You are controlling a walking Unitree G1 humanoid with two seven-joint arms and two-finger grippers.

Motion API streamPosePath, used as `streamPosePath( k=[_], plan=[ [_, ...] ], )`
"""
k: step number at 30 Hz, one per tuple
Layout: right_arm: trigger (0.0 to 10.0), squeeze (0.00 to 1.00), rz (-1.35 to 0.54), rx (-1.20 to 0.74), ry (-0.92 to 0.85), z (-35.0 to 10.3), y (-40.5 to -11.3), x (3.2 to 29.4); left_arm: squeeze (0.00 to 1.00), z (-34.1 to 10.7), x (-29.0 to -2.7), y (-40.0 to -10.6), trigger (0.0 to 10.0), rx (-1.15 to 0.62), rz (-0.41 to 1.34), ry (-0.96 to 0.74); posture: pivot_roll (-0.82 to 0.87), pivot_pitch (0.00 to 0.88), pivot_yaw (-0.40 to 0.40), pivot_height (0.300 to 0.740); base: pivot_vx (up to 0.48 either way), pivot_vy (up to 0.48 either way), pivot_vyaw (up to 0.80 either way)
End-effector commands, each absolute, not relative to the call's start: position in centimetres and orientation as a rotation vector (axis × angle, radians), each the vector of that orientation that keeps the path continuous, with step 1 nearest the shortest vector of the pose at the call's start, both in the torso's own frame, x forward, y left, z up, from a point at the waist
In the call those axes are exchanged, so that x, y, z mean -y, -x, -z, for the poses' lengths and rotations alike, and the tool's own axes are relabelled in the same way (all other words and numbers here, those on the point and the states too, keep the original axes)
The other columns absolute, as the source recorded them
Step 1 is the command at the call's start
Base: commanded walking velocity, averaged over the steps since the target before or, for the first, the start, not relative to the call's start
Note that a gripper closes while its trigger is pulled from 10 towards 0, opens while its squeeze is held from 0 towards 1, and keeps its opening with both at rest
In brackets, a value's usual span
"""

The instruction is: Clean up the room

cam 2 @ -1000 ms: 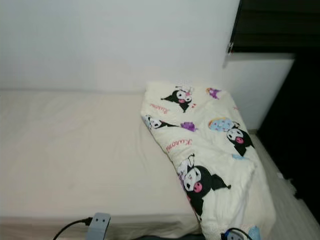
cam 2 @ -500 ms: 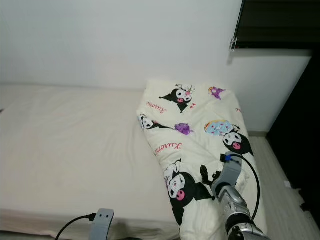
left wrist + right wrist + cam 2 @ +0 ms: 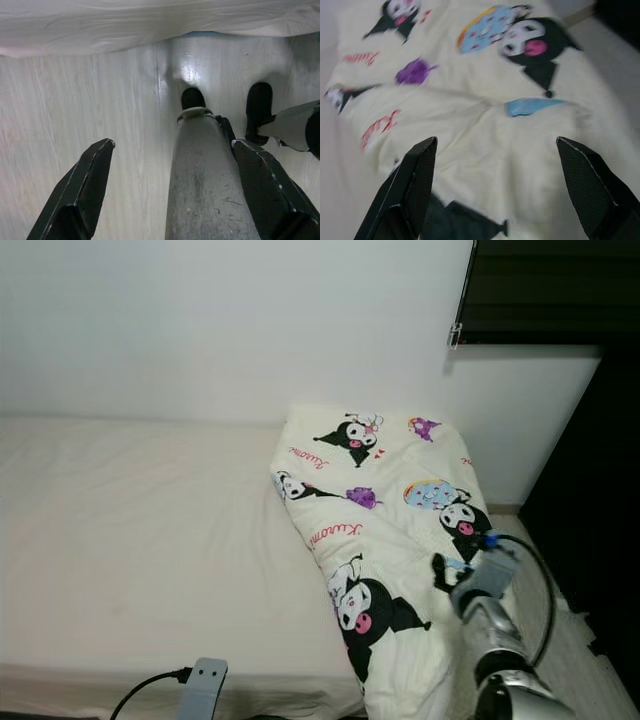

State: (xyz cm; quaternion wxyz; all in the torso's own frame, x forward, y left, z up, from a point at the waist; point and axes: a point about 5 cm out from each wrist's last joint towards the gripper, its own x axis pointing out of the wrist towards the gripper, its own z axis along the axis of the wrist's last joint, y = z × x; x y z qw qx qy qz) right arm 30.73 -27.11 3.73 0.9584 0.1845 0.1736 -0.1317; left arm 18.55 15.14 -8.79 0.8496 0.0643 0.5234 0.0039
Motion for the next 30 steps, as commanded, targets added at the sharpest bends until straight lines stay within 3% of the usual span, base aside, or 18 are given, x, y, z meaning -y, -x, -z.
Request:
streamPosePath(
  k=[1,12,13,15,30],
  plan=[
    [10.0,0.00,0.301,-0.353,-0.413,-3.4,-30.3,27.6,0.00,8.9,-15.1,-18.3,10.0,-1.110,-0.010,-0.147,-0.16,0.000,-0.006,0.666,0.000,0.000,0.00],
    [10.0,0.00,0.339,-0.330,-0.442,-3.6,-29.7,29.1,0.00,9.0,-15.3,-18.1,10.0,-1.100,-0.136,-0.062,-0.17,0.000,-0.006,0.631,0.000,0.000,0.00],
    [10.0,0.00,0.342,-0.326,-0.453,-3.6,-29.6,29.3,0.00,8.6,-21.8,-17.2,10.0,-1.065,-0.278,-0.074,-0.16,0.000,-0.006,0.621,0.000,0.000,0.00],
    [10.0,0.00,0.333,-0.320,-0.462,-3.7,-29.7,29.2,0.00,7.8,-25.1,-17.0,10.0,-1.025,-0.361,-0.078,-0.16,0.000,-0.006,0.611,0.000,0.000,0.00],
    [10.0,0.00,0.227,-0.210,-0.620,-4.7,-30.8,28.0,0.00,7.7,-26.4,-16.2,10.0,-0.999,-0.392,-0.045,-0.15,0.000,0.013,0.536,0.000,0.000,0.00]
  ],
)
